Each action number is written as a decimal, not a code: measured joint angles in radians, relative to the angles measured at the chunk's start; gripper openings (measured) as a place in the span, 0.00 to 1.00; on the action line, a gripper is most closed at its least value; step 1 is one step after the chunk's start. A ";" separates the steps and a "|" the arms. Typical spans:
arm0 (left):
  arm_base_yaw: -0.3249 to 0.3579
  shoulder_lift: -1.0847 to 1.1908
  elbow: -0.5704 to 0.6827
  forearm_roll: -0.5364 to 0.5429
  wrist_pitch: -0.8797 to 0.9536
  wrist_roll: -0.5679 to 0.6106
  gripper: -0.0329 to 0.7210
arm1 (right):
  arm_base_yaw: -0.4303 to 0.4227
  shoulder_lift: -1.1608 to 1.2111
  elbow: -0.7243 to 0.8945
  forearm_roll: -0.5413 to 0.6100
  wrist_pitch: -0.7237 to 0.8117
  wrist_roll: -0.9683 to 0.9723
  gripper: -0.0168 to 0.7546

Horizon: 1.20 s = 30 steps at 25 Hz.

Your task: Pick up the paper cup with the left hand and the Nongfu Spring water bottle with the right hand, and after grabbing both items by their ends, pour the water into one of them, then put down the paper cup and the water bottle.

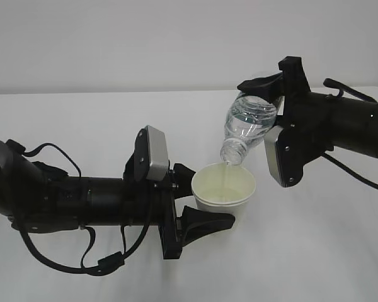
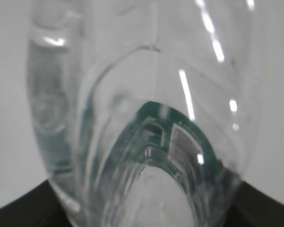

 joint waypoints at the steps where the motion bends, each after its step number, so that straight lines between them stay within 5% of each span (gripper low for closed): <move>1: 0.000 0.000 0.000 0.000 0.000 0.000 0.67 | 0.000 0.000 0.000 0.000 0.000 0.000 0.61; 30: 0.000 0.000 0.000 0.008 0.000 -0.003 0.66 | 0.000 0.000 0.000 0.000 -0.002 0.000 0.61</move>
